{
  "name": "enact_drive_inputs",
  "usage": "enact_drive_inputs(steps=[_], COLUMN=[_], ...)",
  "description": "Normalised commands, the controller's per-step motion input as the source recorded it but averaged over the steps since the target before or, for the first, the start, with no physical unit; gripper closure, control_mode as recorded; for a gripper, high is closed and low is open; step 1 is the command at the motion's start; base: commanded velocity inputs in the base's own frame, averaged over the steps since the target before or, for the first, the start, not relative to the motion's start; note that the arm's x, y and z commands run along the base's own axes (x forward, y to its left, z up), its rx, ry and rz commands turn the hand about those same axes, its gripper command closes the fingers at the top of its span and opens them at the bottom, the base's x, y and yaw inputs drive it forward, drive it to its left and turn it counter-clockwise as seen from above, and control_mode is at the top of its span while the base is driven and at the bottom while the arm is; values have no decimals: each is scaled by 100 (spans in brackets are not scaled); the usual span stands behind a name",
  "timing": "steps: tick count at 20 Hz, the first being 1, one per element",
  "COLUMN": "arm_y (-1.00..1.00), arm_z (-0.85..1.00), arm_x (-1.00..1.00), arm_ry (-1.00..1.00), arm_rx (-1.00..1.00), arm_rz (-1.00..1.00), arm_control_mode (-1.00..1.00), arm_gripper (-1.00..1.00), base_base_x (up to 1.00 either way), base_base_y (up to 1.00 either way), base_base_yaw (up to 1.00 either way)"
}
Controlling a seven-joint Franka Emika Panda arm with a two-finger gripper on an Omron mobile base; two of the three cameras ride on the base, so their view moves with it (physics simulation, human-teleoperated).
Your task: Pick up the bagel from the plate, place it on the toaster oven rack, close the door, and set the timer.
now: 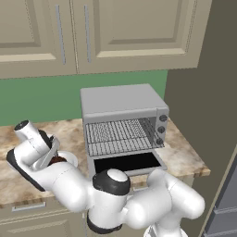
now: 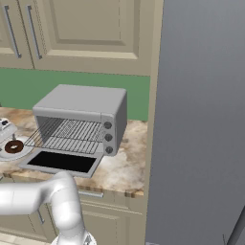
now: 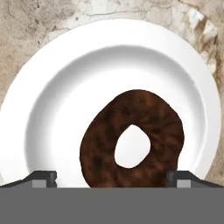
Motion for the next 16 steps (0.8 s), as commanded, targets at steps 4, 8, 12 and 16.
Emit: enact_drive_inputs(steps=[4,8,12,16], arm_y=[0,0,0,0], arm_z=[-21,-21,-23,-27], arm_x=[0,0,0,3], arm_ry=[0,0,1,4], arm_rx=[0,0,0,0], arm_rz=[0,0,0,0], arm_control_mode=[-100,-100,-100,-100], arm_gripper=[-100,-100,-100,-100], base_base_x=[0,0,0,0], base_base_y=[0,0,0,0], base_base_yaw=[0,0,0,0])
